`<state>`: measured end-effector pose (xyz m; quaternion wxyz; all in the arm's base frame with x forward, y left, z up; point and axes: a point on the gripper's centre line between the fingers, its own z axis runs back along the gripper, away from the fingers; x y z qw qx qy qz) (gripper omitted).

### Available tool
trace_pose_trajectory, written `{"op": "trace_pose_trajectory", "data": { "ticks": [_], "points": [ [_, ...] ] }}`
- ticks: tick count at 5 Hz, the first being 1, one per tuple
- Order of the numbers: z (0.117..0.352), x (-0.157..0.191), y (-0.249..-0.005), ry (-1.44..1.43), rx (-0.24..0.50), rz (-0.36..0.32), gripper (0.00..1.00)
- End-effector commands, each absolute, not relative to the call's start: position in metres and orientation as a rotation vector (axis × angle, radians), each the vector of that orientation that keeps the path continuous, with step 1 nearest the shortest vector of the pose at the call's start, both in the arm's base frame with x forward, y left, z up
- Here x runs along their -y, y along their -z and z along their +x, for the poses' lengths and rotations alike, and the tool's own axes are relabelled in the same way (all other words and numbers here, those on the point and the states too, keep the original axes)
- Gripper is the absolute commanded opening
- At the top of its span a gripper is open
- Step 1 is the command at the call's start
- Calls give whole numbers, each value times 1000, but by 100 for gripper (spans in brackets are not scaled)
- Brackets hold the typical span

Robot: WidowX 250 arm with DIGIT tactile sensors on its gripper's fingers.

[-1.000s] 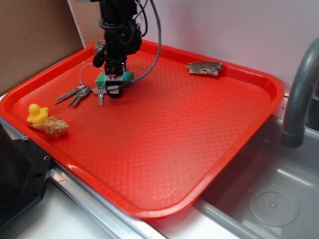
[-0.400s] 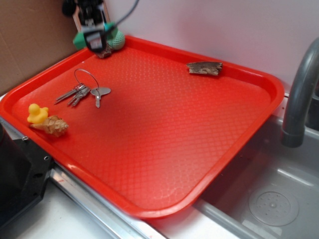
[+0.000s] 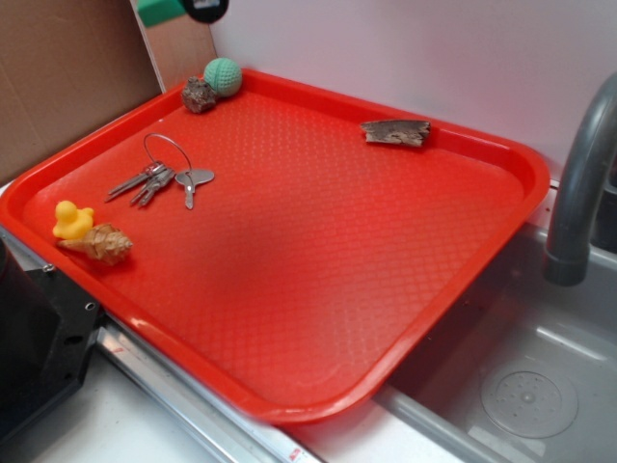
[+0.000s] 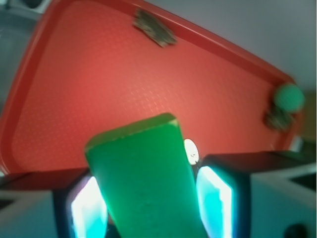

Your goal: Grab the green block.

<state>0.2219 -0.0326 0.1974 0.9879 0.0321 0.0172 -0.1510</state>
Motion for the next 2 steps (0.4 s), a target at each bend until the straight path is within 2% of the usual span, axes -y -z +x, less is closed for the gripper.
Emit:
{"op": "trace_pose_trajectory", "data": {
  "ticks": [1, 2],
  "points": [
    [208, 51, -220, -83, -68, 82, 0],
    [208, 42, -217, -151, -84, 56, 0]
  ]
}}
